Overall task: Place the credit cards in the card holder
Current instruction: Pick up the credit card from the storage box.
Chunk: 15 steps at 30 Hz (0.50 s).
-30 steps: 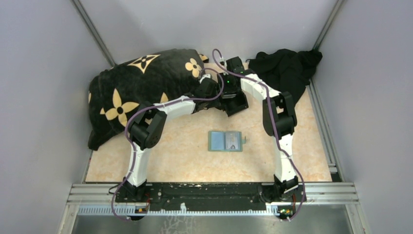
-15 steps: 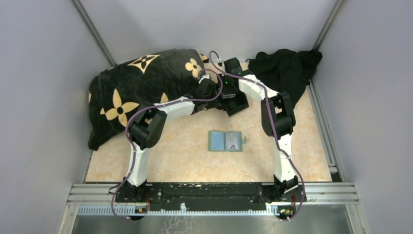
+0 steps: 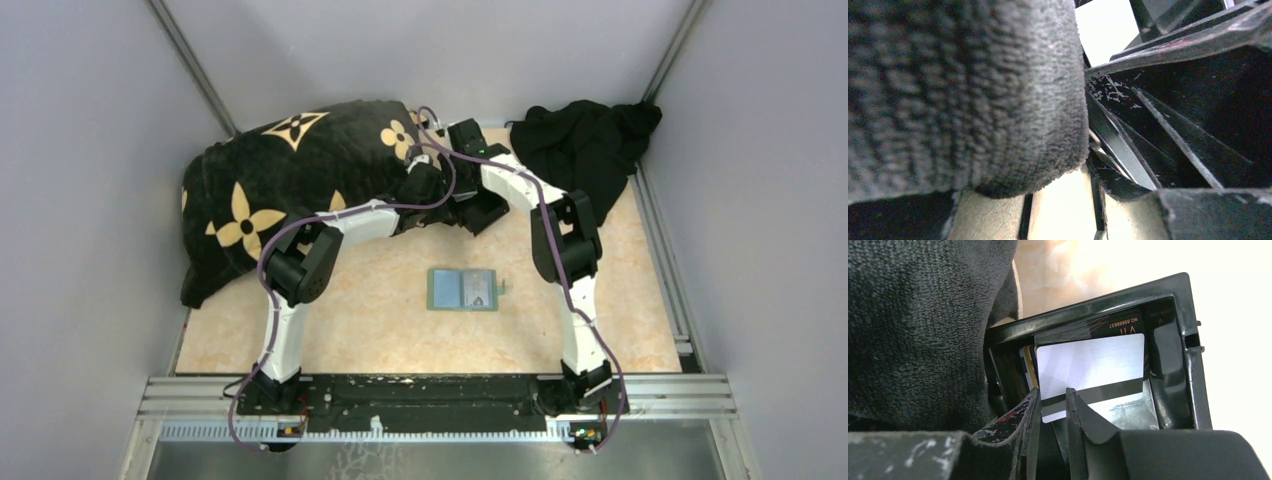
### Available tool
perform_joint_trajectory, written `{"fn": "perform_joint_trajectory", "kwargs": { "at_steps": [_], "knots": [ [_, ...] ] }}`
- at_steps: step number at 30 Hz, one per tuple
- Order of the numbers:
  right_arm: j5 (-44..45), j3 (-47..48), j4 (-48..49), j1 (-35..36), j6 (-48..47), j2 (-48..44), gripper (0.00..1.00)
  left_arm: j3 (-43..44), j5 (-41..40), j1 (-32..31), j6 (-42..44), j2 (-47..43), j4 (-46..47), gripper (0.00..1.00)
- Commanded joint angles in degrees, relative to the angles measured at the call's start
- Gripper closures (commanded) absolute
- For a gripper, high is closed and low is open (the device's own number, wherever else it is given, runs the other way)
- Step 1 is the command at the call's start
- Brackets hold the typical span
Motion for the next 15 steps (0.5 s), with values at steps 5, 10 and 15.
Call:
{"fn": "perform_joint_trajectory", "kwargs": {
  "at_steps": [5,10,15],
  "knots": [
    [5.37,1.56,-0.99,1.58,-1.85,0.23,0.85,-0.64,0.85,0.47,-0.68,-0.41,2.88,0.63],
    [8.26,1.06,0.23,1.58,-2.53,-0.26,1.00,-0.65,0.77,0.55,-0.60,-0.58,2.81,0.63],
    [9.95,0.90,1.67,1.54,-2.95,-1.11,1.00,-0.81,0.55,0.63,-0.51,-0.90,2.85,0.63]
  ]
}}
